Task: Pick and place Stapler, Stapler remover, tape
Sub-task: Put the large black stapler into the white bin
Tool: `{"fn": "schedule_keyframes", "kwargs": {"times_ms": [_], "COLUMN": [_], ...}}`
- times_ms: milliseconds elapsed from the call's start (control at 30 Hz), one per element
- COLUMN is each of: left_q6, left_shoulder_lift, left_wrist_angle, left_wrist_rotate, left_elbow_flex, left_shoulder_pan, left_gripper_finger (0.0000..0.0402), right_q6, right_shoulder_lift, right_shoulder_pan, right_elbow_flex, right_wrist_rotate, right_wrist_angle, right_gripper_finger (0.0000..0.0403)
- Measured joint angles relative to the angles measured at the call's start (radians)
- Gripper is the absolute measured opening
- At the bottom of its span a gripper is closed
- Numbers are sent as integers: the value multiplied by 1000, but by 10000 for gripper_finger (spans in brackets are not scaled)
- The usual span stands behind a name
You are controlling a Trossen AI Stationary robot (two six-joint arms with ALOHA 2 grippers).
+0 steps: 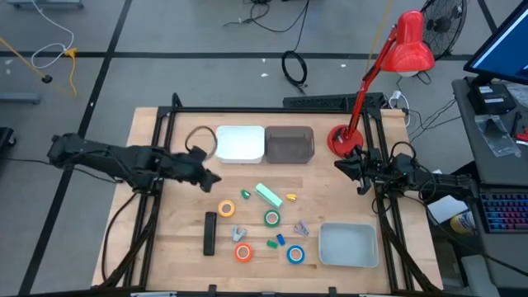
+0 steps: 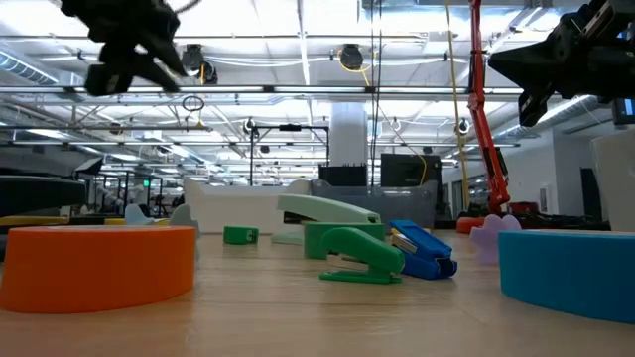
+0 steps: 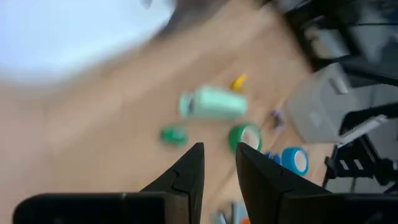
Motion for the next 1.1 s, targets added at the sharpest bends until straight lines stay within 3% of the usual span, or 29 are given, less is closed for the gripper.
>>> {"fn": "schedule_keyframes", "kwargs": {"times_ms": [267,633,867,1100], "left_q6": [-499,-976,-1165,-1202], "left_shoulder_lift": [187,324,368,374], "left_wrist_angle": [-192,-244,-212,-188], "left_wrist_rotate": [68,64,63,62], "left_elbow_flex": [94,114,114,114], "left_shoulder_pan": [-150,-373,-469,-499], "left_gripper_finger": [94,94,94,94], "right_q6": [0,0,0,0], "right_shoulder_lift": [0,0,0,0], "right_shoulder_pan": [0,0,0,0], "right_elbow_flex": [0,0,0,0], "right_wrist_rotate": [0,0,0,0], "right_wrist_angle": [-2,-2,-2,-2], "right_gripper_finger": [20,20,20,20]}}
